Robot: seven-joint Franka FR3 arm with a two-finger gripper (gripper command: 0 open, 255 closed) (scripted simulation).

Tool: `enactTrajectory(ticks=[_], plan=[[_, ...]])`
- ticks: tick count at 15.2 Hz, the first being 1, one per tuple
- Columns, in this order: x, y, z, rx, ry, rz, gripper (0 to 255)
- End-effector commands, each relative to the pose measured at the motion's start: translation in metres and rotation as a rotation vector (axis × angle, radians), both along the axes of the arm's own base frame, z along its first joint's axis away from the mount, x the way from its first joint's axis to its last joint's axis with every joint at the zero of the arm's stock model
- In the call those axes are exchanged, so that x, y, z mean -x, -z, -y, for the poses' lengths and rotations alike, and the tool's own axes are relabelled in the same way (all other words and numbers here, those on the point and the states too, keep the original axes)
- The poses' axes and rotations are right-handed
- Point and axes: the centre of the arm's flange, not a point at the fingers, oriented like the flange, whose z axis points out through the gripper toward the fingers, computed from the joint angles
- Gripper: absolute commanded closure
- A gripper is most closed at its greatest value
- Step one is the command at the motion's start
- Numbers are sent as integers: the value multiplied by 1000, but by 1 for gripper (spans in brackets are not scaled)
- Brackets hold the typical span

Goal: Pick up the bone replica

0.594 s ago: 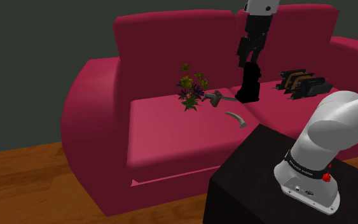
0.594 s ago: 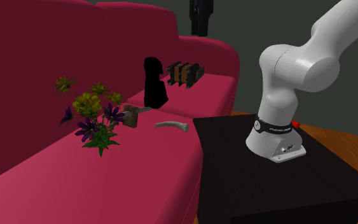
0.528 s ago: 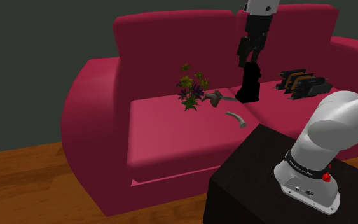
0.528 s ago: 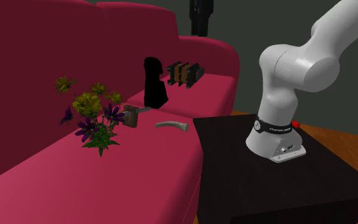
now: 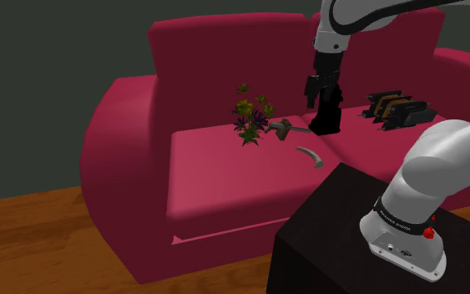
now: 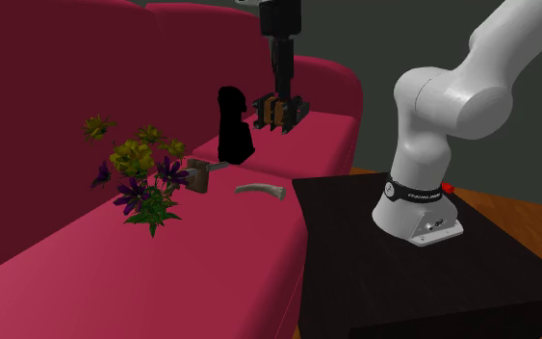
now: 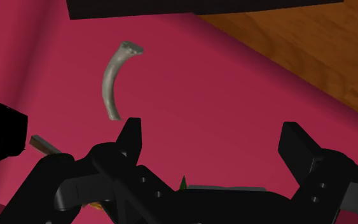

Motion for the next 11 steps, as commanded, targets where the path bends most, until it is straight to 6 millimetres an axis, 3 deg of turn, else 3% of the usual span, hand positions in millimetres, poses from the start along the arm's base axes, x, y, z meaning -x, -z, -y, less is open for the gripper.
enactTrajectory(ticks=[1, 11], plan=[[-6, 20, 11, 1, 15, -9, 0], [-35, 136, 71, 6, 86, -59, 0]])
